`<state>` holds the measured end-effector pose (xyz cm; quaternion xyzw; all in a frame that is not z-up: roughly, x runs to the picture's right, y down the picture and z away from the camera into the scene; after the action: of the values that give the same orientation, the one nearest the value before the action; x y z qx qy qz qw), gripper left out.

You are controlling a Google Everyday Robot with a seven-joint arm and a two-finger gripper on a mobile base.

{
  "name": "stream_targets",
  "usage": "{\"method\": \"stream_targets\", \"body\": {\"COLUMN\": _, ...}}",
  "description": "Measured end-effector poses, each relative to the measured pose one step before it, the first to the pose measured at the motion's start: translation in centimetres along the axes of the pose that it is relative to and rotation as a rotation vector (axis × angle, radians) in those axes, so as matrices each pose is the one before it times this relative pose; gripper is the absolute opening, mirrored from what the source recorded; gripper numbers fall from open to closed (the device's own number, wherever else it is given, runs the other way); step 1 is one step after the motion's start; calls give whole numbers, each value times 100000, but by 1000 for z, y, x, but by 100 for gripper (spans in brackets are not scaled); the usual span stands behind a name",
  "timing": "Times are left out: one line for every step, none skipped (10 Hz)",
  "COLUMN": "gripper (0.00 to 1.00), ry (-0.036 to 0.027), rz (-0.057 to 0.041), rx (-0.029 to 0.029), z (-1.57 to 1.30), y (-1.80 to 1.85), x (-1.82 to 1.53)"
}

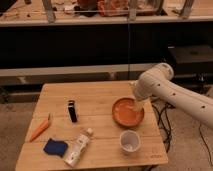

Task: Knock the eraser over

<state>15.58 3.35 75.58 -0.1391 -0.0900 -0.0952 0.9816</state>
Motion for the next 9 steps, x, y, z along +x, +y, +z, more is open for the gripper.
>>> {"method": "stream_targets", "body": {"gripper": 80, "ry": -167, "rz": -394, "rx": 281, "z": 58, "y": -75, "x": -67}}
{"method": "stream_targets", "body": {"gripper": 80, "ry": -184, "rz": -663, "rx": 380, "z": 109, "y": -111, "x": -104}}
{"method": "stream_targets", "body": {"gripper": 80, "ry": -269, "rz": -895, "rx": 442, "z": 103, "y": -149, "x": -166}}
{"method": "stream_targets", "body": {"gripper": 80, "ry": -276, "rz": -676, "rx": 350, "z": 71, "y": -132, "x": -172}}
{"method": "stream_targets", "body": {"gripper": 80, "ry": -277, "rz": -1012, "rx": 356, "z": 139, "y": -161, "x": -262}}
{"method": "stream_targets", "body": {"gripper": 80, "ry": -234, "rz": -792, "rx": 348, "z": 86, "y": -117, "x": -165}}
{"method": "stream_targets", "body": {"gripper": 80, "ry": -262, "rz": -820, "rx": 357, "z": 144, "y": -56, "x": -125}}
{"method": "stream_targets", "body": {"gripper": 80, "ry": -166, "rz": -777, "rx": 362, "z": 71, "y": -77, "x": -105}}
{"method": "stream_targets", "body": {"gripper": 80, "ry": -299, "rz": -813, "rx": 277, "z": 122, "y": -82, "x": -179}}
